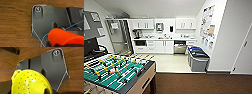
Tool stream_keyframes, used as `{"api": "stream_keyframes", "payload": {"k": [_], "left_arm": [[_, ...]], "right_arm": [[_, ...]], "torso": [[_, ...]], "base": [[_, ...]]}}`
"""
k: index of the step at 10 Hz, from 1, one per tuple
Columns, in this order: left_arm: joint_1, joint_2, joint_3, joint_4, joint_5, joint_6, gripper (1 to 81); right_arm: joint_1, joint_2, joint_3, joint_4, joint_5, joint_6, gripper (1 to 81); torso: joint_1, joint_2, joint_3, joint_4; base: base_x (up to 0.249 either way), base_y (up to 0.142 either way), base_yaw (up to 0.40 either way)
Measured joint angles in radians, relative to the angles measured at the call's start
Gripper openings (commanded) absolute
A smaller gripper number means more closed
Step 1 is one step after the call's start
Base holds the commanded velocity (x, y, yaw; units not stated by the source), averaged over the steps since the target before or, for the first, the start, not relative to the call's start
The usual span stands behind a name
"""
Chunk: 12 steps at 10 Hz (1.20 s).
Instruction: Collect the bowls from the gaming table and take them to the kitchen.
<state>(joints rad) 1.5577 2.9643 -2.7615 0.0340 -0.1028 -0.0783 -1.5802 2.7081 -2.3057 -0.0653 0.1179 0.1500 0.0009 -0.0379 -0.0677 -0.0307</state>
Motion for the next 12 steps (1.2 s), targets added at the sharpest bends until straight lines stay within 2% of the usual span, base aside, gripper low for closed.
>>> {"api": "stream_keyframes", "payload": {"k": [7,12], "left_arm": [[0.001,0.009,0.004,0.001,0.001,0.0,1.0],[-0.001,0.012,0.003,0.001,0.0,0.001,1.0]], "right_arm": [[-0.001,-0.001,0.002,0.0,0.001,0.0,1.0],[0.004,-0.006,0.006,0.0,0.001,0.0,1.0]], "torso": [[-0.001,0.0,0.0,0.0],[0.0,0.0,0.0,0.0]], "base": [[0.21,0.0,0.0],[0.209,-0.085,0.0]]}}
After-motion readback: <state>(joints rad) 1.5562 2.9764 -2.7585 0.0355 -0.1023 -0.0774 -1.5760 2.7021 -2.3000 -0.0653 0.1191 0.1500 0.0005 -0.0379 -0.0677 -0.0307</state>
